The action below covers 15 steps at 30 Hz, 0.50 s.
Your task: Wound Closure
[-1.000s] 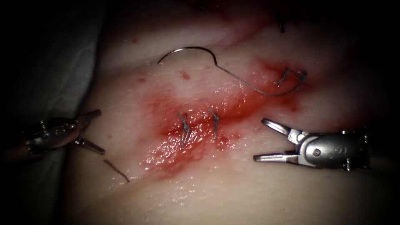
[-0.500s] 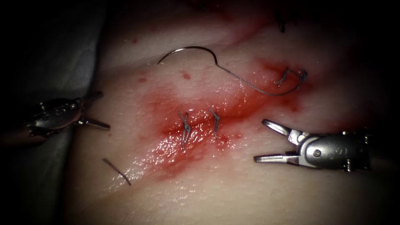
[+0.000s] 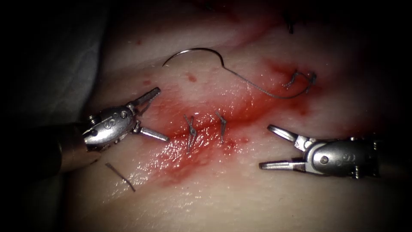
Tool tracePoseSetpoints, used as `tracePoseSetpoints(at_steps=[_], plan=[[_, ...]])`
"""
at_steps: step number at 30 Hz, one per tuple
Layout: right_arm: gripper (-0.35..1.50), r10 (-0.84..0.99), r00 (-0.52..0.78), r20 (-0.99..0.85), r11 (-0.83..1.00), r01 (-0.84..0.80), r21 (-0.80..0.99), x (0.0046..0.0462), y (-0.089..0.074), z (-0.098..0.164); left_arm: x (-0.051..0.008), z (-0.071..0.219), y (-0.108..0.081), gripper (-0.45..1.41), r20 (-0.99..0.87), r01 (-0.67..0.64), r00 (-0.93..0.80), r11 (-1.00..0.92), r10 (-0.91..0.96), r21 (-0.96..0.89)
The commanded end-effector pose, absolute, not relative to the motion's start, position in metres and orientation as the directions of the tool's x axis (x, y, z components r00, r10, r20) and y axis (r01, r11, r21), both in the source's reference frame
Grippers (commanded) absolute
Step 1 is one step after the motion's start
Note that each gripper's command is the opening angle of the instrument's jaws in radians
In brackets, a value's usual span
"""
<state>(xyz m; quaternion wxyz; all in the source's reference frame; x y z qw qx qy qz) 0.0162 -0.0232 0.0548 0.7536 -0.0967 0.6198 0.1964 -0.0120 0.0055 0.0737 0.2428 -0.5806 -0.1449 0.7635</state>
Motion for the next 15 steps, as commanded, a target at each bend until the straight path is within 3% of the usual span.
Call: tracePoseSetpoints(at_steps=[1,15], plan=[[1.48,0.181,0.15,-0.972,0.905,-0.413,0.104,0.0171,-0.0236,0.0554,-0.0123,0.0751,0.0051,1.11,-0.803,-0.208,-0.218,-0.83,0.555,-0.517],[1.47,0.182,0.142,-0.973,0.908,-0.404,0.111,0.0178,-0.024,0.0552,-0.0063,0.0791,0.0015,1.23,-0.617,-0.213,-0.522,-0.79,0.59,-0.575]])
